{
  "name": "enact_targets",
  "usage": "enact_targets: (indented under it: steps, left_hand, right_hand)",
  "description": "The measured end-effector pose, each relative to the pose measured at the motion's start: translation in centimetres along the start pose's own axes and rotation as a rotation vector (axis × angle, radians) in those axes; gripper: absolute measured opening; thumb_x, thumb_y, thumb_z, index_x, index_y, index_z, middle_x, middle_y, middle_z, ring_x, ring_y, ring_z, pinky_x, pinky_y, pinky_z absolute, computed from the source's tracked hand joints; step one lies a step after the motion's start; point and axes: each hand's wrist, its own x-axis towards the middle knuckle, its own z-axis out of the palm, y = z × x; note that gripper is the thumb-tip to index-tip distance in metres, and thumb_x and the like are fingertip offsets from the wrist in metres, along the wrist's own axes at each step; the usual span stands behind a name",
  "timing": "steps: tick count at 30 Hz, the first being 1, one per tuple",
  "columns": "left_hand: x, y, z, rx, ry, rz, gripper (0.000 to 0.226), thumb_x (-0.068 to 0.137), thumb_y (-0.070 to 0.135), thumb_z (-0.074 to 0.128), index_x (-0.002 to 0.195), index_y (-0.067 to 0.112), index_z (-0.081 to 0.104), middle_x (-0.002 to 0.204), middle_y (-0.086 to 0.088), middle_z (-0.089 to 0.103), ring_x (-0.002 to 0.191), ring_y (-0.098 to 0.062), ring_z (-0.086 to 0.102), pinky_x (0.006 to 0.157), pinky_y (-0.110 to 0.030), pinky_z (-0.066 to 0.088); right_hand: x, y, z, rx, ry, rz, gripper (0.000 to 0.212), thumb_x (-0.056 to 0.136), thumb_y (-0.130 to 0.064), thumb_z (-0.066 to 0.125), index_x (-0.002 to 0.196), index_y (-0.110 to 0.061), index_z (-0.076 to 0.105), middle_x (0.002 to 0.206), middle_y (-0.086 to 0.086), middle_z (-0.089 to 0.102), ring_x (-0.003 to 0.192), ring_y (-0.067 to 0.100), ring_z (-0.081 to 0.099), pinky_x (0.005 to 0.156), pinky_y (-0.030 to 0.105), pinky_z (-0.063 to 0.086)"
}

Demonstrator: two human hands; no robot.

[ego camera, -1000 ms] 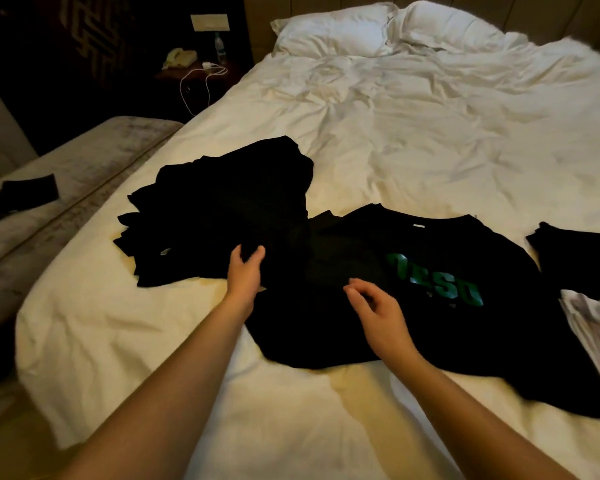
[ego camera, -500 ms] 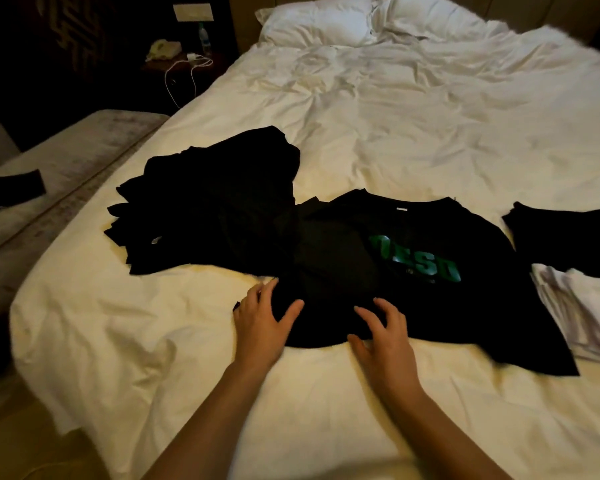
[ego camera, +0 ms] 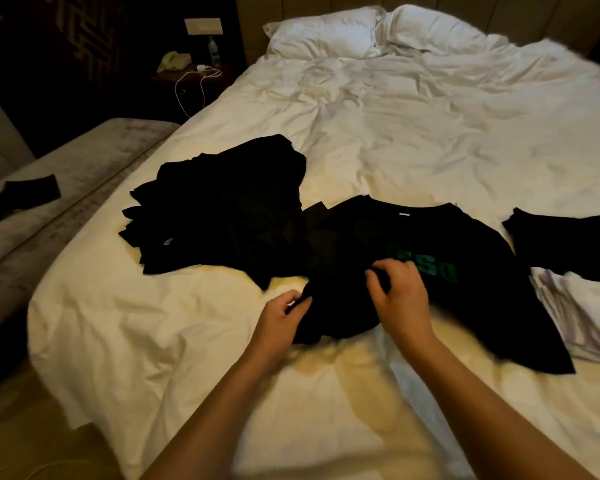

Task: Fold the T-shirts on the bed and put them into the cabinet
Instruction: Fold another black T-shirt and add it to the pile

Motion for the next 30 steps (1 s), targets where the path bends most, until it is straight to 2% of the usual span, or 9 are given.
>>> enact_targets:
  steps: [4,6,9,12,15,17,20,26,30]
  left_hand:
    - [0.8,1.1,-0.3,-0.362,-0.025,-0.373,0.026,0.096,0.030,0.066,0.099,0.005,0.074,0.088,-0.010,0.075,0.081,-0.029,0.070,0.073,-0.038,0.053]
    - [1.1,-0.3,-0.6,-0.229,0.078,-0.423,0.020,0.093,0.027,0.069,0.098,0.008,0.072,0.091,-0.011,0.075,0.088,-0.031,0.071,0.082,-0.046,0.057]
    - [0.5,-2.2,-0.6,0.212,0.335,-0.232,0.016,0.091,0.019,0.071,0.101,0.017,0.059,0.098,0.000,0.064,0.099,-0.023,0.064,0.081,-0.032,0.048]
    - [-0.9,-2.9,0.2,0.519,0.529,0.288,0.019,0.087,0.011,0.072,0.102,0.018,0.062,0.101,0.003,0.059,0.097,-0.019,0.055,0.084,-0.032,0.047]
    - [-1.6,-2.7,2.5,0.658,0.309,0.630,0.015,0.087,0.030,0.068,0.096,0.019,0.071,0.098,0.002,0.064,0.096,-0.018,0.055,0.086,-0.033,0.043]
    - [-1.3,-3.0,4.1,0.813,0.127,0.568,0.039,0.086,0.048,0.064,0.113,0.021,0.072,0.115,0.001,0.064,0.112,-0.019,0.053,0.099,-0.033,0.039]
    - [0.0,-3.6,5.9,0.971,0.024,0.397,0.051,0.088,0.047,0.067,0.132,0.020,0.063,0.134,-0.002,0.057,0.128,-0.026,0.048,0.109,-0.041,0.033]
    - [2.3,-2.6,5.8,0.869,0.071,0.498,0.019,0.081,0.013,0.075,0.100,0.018,0.070,0.098,0.001,0.066,0.095,-0.024,0.060,0.084,-0.032,0.039]
    - [2.9,0.9,4.9,0.440,0.078,0.296,0.006,0.099,0.020,0.059,0.099,0.020,0.065,0.090,0.007,0.065,0.084,-0.003,0.057,0.075,-0.020,0.043]
  right_hand:
    - [3.7,0.2,0.2,0.120,-0.182,0.055,0.039,0.093,-0.026,0.067,0.129,-0.012,0.059,0.122,0.006,0.056,0.115,0.021,0.050,0.092,0.025,0.039]
    - [3.2,1.1,0.5,0.161,-0.247,0.104,0.052,0.092,-0.027,0.069,0.139,-0.015,0.051,0.140,0.006,0.042,0.129,0.019,0.043,0.102,0.025,0.037]
    - [-0.5,2.6,1.1,0.103,-0.132,0.091,0.045,0.090,-0.020,0.072,0.131,-0.011,0.056,0.140,0.008,0.042,0.130,0.025,0.043,0.104,0.032,0.042]
    - [-4.8,3.9,0.8,0.077,0.047,0.097,0.020,0.090,-0.015,0.070,0.106,-0.008,0.061,0.111,0.003,0.051,0.105,0.026,0.053,0.087,0.027,0.041]
    - [-7.3,6.0,0.2,-0.046,0.083,0.137,0.025,0.089,-0.023,0.067,0.108,-0.008,0.062,0.112,0.006,0.054,0.107,0.029,0.051,0.088,0.037,0.042]
    - [-7.5,7.7,-0.1,-0.132,0.042,0.208,0.045,0.087,-0.019,0.072,0.127,-0.005,0.058,0.132,0.014,0.050,0.125,0.033,0.044,0.103,0.045,0.039]
    - [-6.3,9.4,-0.6,-0.152,-0.102,0.274,0.058,0.090,-0.017,0.070,0.142,-0.007,0.048,0.150,0.017,0.038,0.142,0.033,0.026,0.115,0.047,0.027]
    - [-2.1,11.4,-2.0,-0.170,-0.124,0.194,0.017,0.097,-0.013,0.057,0.110,-0.005,0.065,0.108,0.012,0.059,0.112,0.031,0.049,0.092,0.038,0.038]
    - [2.9,11.4,-4.5,-0.003,-0.099,0.316,0.016,0.096,-0.019,0.053,0.085,-0.009,0.060,0.077,0.009,0.057,0.073,0.025,0.052,0.066,0.039,0.041]
